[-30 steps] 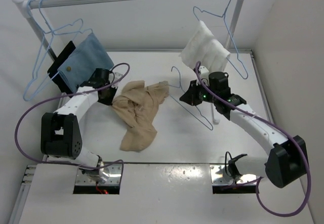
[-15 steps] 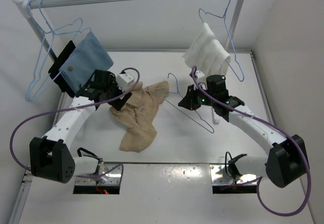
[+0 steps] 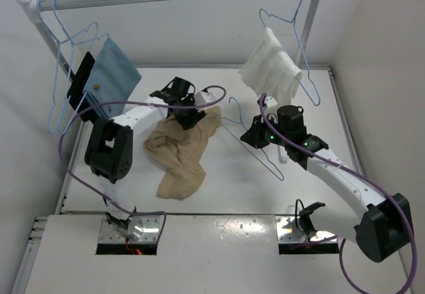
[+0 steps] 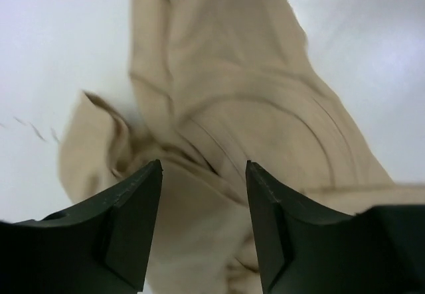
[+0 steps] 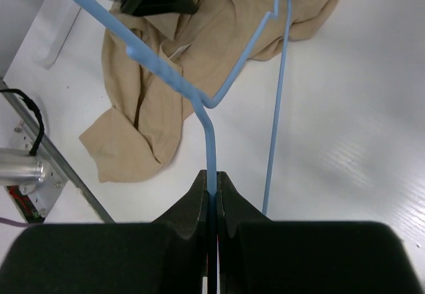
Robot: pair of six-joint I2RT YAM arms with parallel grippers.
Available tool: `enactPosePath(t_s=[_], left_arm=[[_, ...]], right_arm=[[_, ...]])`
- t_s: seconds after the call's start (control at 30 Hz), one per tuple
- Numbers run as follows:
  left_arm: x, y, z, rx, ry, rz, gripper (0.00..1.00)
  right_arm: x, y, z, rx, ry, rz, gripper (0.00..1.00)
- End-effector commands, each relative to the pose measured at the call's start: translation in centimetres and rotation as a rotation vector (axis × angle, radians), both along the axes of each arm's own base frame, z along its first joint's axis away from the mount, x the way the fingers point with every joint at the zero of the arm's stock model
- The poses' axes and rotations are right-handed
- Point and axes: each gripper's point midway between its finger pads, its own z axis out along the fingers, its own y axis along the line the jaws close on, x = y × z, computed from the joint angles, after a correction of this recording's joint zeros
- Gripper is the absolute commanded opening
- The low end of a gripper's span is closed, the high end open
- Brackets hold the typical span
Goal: Place the t-shirt on the hanger
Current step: Place tshirt on hanger
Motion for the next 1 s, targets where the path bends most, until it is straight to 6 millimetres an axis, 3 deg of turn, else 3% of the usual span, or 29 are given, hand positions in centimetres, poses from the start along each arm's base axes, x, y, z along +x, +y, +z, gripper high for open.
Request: enactPosePath(t_s=[0.0, 0.07, 0.1, 0.2, 0.3, 0.5, 0.6, 0.67, 0.7, 0.73, 0.77, 0.93, 0.97], left_arm=[[3.6, -1.5, 1.9, -0.016, -0.098, -0.039, 0.59], [4.5, -1.8, 1.5, -0.011, -0.101, -0.046, 0.54], [4.7, -1.9, 0.1, 0.000, -0.074, -0.047, 0.52], [5.1, -1.4, -1.6, 0.041, -0.048, -0.018, 0.42], [4.9, -0.5, -2.5, 0.071, -0.030, -0.021, 0.41], [5.1, -0.4, -3.6, 0.088, -0.015, -0.015, 0.42], [4.4, -1.0, -3.8, 0.058, 0.019, -0.041, 0.42], [3.6, -1.5, -4.0, 0.029, 0.052, -0.065, 0.34], [3.3, -1.6, -4.1, 0.024, 0.063, -0.070, 0.25], [3.5, -1.3, -3.5, 0.014, 0.058, -0.048, 0.04], [3.4, -1.5, -2.7, -0.015, 0.060, -0.020, 0.00], [3.5, -3.5, 2.2, -0.166, 0.058, 0.047, 0.00], [3.8, -4.3, 4.2, -0.220, 0.050, 0.063, 0.00]], right_arm=[[0.5, -0.3, 2.0, 0.028, -0.078, -0.040, 0.00], [0.5, -0.5, 2.4, 0.030, -0.092, -0.048, 0.00], [0.6, -0.6, 2.7, 0.031, -0.102, -0.056, 0.00], [0.4, -0.9, 2.2, 0.012, -0.091, -0.060, 0.00], [0.7, -1.0, 3.1, 0.004, -0.120, -0.061, 0.00], [1.1, -0.8, 3.4, -0.002, -0.129, -0.056, 0.00], [1.2, -0.8, 3.1, -0.007, -0.119, -0.056, 0.00], [1.2, -0.6, 3.5, 0.001, -0.126, -0.048, 0.00], [1.2, -0.6, 3.5, 0.001, -0.126, -0.048, 0.00], [1.2, -0.6, 3.5, 0.001, -0.126, -0.048, 0.00], [1.2, -0.6, 3.5, 0.001, -0.126, -0.048, 0.00], [0.4, 0.5, 3.6, 0.019, -0.123, 0.049, 0.00], [-0.3, 0.8, 2.9, 0.021, -0.086, 0.080, 0.00]])
